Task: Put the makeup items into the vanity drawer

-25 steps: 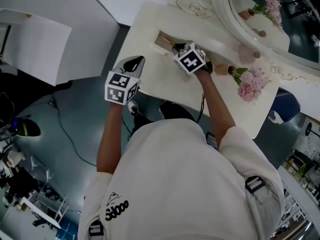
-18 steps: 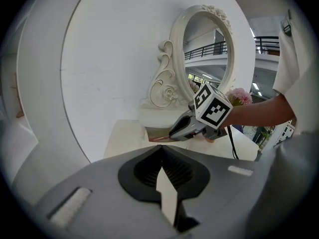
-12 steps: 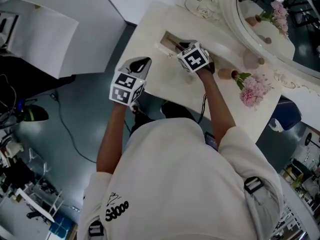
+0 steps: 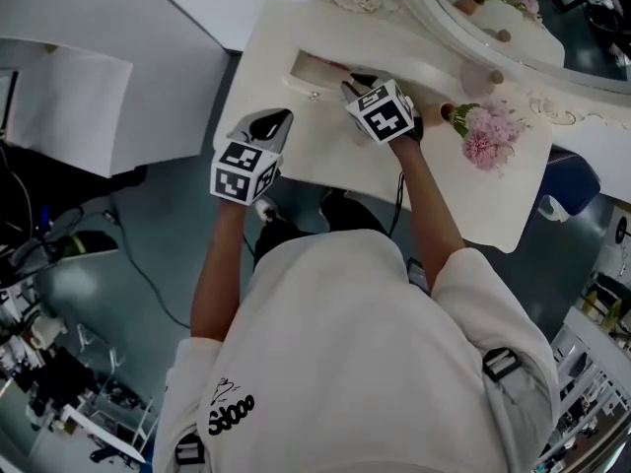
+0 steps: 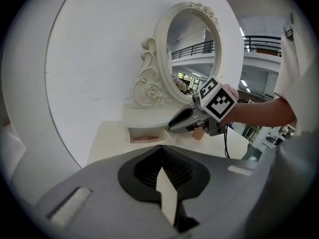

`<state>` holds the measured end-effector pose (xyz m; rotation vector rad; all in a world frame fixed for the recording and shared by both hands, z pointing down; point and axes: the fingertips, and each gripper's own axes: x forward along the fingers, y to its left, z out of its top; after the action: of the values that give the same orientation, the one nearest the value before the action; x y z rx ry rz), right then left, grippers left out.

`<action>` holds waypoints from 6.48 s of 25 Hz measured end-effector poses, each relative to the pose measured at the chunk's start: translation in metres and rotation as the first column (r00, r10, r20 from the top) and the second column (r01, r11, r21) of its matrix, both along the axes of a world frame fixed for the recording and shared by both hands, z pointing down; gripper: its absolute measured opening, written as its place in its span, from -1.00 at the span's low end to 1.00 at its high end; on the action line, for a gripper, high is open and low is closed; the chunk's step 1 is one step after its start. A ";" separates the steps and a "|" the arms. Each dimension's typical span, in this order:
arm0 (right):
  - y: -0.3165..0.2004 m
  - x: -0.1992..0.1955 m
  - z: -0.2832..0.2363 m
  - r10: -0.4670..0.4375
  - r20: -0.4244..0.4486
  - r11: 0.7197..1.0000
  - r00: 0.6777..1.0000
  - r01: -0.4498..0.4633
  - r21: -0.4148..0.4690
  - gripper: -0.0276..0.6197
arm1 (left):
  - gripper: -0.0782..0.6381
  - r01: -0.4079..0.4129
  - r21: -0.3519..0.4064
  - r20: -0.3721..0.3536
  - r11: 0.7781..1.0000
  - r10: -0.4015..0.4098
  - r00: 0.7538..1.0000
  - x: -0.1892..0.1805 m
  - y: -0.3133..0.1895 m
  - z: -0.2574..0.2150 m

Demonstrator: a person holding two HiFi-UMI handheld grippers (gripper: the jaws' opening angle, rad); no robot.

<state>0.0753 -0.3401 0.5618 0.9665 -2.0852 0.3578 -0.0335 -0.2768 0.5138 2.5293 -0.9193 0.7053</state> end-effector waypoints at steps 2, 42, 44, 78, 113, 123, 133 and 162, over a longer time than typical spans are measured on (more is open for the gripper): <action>0.012 0.005 -0.006 0.018 0.023 1.000 1.000 -0.019 0.018 -0.66 | -0.73 -0.032 0.005 -0.004 0.999 0.032 0.999 0.007 0.004 0.001; 0.202 0.143 0.004 0.518 0.033 0.854 0.855 -0.519 0.038 -0.91 | -0.34 -0.430 -0.067 0.159 0.900 0.435 0.886 0.159 0.058 0.110; 0.199 0.143 0.002 0.515 0.036 0.855 0.857 -0.516 0.044 -0.91 | -0.35 -0.433 -0.067 0.155 0.899 0.438 0.886 0.159 0.057 0.108; 0.040 0.035 -0.013 0.094 0.242 0.990 0.966 -0.117 0.082 -0.91 | -0.35 0.081 -0.006 0.013 0.997 -0.081 0.997 0.055 -0.083 0.026; 0.041 0.046 -0.043 0.129 0.283 0.975 0.950 -0.174 0.137 -0.91 | -0.73 0.028 0.090 0.053 0.996 -0.032 0.998 0.056 -0.073 0.001; 0.045 0.043 -0.104 0.128 0.270 0.944 0.954 -0.201 0.262 -0.91 | -0.73 0.019 0.261 -0.047 0.965 -0.007 0.999 0.049 -0.041 -0.074; 0.070 0.021 -0.182 0.039 0.238 0.893 0.971 -0.141 0.428 -0.91 | -0.73 0.021 0.440 -0.090 0.898 0.021 0.996 0.035 -0.005 -0.154; 0.102 0.027 -0.305 -0.071 0.293 0.764 0.953 -0.137 0.630 -0.91 | -0.73 0.002 0.613 -0.127 0.790 0.096 0.987 0.058 0.036 -0.247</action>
<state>0.1024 -0.2377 0.2566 1.4186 -2.5421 -0.2539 0.0241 -0.2412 0.2671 3.1223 -1.1816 0.2239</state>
